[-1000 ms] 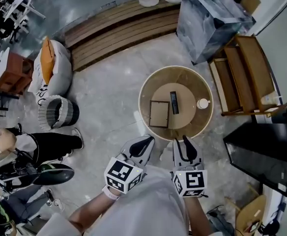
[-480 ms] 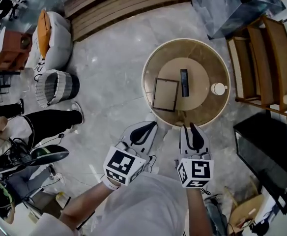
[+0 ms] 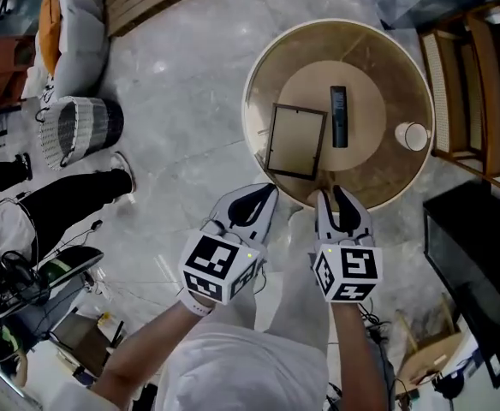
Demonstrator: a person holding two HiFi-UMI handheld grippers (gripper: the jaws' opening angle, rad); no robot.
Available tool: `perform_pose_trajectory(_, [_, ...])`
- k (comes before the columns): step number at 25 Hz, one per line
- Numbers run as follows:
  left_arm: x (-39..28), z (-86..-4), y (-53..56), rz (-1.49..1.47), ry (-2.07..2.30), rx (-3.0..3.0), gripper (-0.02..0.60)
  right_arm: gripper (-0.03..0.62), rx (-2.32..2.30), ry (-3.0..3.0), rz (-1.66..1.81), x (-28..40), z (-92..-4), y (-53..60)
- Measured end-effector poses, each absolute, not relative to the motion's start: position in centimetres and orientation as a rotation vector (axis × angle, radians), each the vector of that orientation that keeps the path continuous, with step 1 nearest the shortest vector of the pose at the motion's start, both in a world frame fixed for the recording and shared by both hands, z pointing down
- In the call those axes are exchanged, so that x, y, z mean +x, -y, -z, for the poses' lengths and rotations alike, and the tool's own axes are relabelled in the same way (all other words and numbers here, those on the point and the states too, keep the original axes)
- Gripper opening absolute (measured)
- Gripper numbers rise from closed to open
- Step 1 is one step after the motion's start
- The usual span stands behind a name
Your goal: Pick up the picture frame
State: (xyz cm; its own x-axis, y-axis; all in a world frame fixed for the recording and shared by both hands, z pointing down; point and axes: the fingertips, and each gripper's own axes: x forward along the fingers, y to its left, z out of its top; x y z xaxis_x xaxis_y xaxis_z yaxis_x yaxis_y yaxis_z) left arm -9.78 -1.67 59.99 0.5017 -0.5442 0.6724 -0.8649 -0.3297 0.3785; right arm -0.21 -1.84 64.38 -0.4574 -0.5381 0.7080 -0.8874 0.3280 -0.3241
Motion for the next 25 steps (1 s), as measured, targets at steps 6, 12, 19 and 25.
perform_pose_trajectory(6, [-9.0, -67.1, 1.5, -0.605, 1.116, 1.967, -0.009, 0.086, 1.226, 2.04, -1.038, -0.3, -71.4, 2.6])
perform_pose_trajectory(12, [-8.3, -72.6, 3.1, -0.644, 1.111, 1.945, -0.009, 0.086, 1.219, 1.985, -1.059, -0.5, -78.0, 4.8])
perform_pose_trajectory(19, [-8.5, -78.0, 4.1, -0.68, 1.095, 1.907, -0.009, 0.085, 1.212, 1.89, -1.153, -0.7, -84.2, 5.3])
perform_pose_trajectory(25, [-9.0, -82.0, 4.1, -0.685, 1.091, 1.836, -0.009, 0.084, 1.189, 1.85, -1.163, -0.5, -87.5, 5.5])
